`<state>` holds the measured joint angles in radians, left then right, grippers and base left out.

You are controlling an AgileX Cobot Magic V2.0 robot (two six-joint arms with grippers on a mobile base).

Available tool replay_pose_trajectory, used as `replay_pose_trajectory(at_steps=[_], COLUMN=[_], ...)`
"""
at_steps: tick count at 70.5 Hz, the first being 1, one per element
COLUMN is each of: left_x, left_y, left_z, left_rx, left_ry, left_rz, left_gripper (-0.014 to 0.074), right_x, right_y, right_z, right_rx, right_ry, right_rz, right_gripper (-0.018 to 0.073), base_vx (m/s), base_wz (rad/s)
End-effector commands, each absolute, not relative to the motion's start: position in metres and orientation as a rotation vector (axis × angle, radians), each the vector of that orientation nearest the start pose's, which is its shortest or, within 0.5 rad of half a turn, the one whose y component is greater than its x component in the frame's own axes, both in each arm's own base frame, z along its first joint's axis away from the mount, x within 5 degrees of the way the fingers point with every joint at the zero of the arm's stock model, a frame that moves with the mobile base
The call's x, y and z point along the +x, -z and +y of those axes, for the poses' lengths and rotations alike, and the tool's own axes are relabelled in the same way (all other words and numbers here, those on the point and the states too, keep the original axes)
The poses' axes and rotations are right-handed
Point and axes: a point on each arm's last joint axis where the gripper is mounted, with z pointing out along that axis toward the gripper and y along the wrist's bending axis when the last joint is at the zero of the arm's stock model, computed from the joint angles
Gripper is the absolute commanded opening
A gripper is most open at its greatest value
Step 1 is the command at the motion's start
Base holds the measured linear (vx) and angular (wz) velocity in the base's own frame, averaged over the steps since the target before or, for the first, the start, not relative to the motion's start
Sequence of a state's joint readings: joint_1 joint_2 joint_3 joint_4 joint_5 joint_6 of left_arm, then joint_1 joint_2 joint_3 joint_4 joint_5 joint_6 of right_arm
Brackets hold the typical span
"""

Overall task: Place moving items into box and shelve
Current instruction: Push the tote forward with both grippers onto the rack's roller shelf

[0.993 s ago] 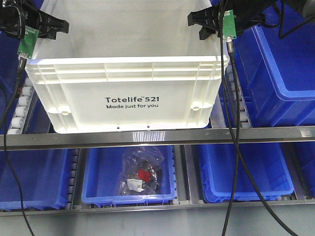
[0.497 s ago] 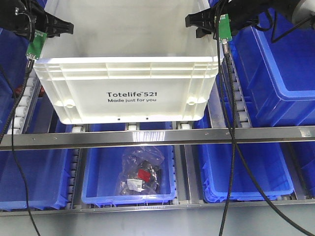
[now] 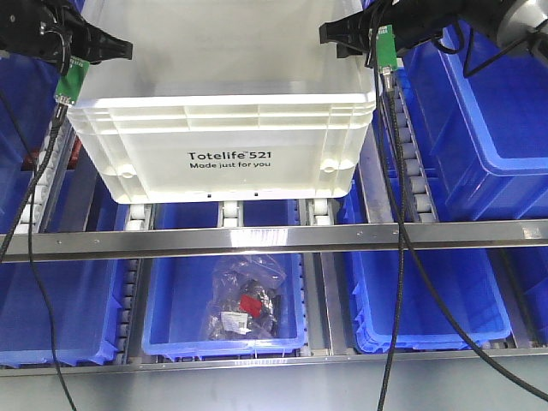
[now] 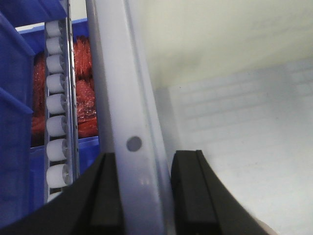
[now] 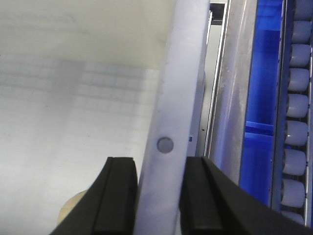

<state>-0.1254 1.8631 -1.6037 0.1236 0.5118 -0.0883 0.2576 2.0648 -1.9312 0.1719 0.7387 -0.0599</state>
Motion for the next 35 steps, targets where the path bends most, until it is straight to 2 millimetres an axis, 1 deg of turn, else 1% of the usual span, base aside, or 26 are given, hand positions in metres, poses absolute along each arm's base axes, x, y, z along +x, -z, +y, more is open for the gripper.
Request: replay_pose_trajectory(at_steps=[1, 7, 12, 26, 29, 35], left_x=[0.436, 0.4366, 0.4366, 0.4367, 0.4367, 0.437], left_y=[-0.3351, -0.3347, -0.3347, -0.3349, -0.3349, -0.3355], left_z=[-0.0648, -0.065, -0.065, -0.065, -0.065, -0.0651], left_rx=[0.157, 0.157, 0.157, 0.157, 0.152, 0.11], left_ry=[0.046, 0.047, 0.047, 0.047, 0.05, 0.075], left_rz=[2.085, 2.081, 2.081, 2.079, 2.08, 2.075], left_gripper=[0.0008, 0.0055, 0.0112, 0.0337, 0.0391, 0.0464], right_x=[0.455, 0.455, 0.455, 0.4551, 0.4552, 0.4558], right_y=[-0.3441, -0.3441, -0.3441, -0.3441, -0.3443, -0.345], right_z=[0.149, 0.1489, 0.1489, 0.1488, 0.1488, 0.1487], right_rx=[-0.278, -0.287, -0.287, -0.287, -0.287, -0.284], right_ry=[-0.414, -0.409, -0.409, -0.408, -0.406, -0.405], right_rz=[2.177, 2.176, 2.176, 2.175, 2.172, 2.163], right_gripper=[0.0037, 0.0104, 0.0191, 0.0554, 0.0618, 0.0715], base_vx=[0.0, 0.0, 0.0, 0.0, 0.0, 0.0], base_wz=[0.0, 0.0, 0.0, 0.0, 0.0, 0.0])
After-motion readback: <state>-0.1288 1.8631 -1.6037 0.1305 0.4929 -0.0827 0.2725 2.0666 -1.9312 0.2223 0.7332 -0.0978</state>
